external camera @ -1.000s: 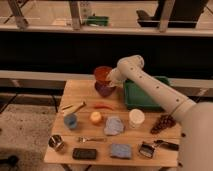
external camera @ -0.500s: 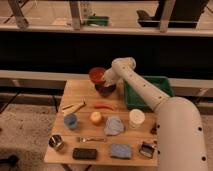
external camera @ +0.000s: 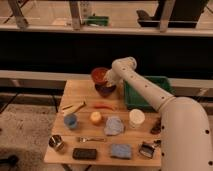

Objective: Stack bowls into tray

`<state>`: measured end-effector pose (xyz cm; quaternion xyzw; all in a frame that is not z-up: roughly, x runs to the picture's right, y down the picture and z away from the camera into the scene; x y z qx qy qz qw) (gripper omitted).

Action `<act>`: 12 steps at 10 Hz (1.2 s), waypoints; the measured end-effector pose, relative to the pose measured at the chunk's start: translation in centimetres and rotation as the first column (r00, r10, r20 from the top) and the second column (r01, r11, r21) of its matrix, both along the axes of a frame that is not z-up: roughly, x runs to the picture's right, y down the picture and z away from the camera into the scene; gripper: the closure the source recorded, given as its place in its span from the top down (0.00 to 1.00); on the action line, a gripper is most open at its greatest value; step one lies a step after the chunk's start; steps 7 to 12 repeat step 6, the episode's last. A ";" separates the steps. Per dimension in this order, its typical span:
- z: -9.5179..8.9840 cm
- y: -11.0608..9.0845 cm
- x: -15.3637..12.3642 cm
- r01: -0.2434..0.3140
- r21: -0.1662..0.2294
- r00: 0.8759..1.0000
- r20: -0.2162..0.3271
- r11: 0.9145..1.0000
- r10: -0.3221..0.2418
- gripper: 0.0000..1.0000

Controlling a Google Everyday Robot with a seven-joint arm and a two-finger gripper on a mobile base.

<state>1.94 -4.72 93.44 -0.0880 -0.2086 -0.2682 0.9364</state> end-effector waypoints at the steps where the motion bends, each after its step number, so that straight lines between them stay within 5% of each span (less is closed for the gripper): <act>1: -0.2 0.1 0.2 0.000 0.000 1.000 -0.007 1.000 0.000 0.01; 6: -0.8 0.7 1.7 -0.063 -0.016 0.998 -0.018 0.998 0.063 0.01; 12: -0.8 0.7 1.7 -0.063 -0.016 0.998 -0.018 0.998 0.063 0.01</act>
